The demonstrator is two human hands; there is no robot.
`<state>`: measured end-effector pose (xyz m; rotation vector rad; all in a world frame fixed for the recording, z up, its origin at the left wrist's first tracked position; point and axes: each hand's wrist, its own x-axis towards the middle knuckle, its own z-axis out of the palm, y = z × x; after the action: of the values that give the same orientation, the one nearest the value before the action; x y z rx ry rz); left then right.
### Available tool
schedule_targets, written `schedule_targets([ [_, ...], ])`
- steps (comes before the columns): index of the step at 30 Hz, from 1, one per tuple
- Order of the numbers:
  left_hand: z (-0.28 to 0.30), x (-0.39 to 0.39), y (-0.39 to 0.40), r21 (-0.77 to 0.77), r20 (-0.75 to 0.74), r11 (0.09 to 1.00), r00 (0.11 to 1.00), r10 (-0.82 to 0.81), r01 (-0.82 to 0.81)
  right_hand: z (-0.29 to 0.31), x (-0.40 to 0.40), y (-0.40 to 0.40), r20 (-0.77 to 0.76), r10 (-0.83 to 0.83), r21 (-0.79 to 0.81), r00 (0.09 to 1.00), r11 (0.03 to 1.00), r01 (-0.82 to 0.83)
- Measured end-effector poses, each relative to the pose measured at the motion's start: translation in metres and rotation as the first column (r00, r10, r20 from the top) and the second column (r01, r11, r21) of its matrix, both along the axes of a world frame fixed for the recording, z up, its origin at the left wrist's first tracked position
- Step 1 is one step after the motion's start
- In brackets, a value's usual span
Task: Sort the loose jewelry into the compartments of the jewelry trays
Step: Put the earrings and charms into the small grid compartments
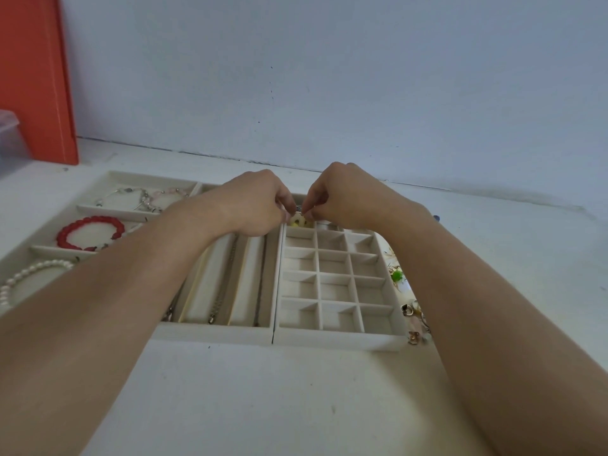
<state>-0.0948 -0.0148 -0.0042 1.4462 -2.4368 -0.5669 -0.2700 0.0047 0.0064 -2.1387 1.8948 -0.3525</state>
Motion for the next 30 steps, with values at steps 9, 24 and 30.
schedule_targets([
  [9, 0.002, 0.001, -0.001, 0.012, -0.022, 1.0, 1.0, 0.0, 0.0, -0.005, 0.002, -0.004, -0.04, -0.008, 0.013, 0.999, 1.0, 0.009],
  [24, -0.001, 0.004, -0.01, 0.004, -0.096, 0.999, 0.994, 0.043, -0.043, -0.001, -0.001, -0.003, -0.052, -0.028, -0.015, 0.998, 1.0, 0.027],
  [30, -0.003, 0.005, -0.013, 0.004, -0.151, 0.998, 0.986, 0.07, -0.07, 0.01, -0.003, 0.003, -0.074, -0.031, -0.023, 0.997, 0.999, 0.029],
])
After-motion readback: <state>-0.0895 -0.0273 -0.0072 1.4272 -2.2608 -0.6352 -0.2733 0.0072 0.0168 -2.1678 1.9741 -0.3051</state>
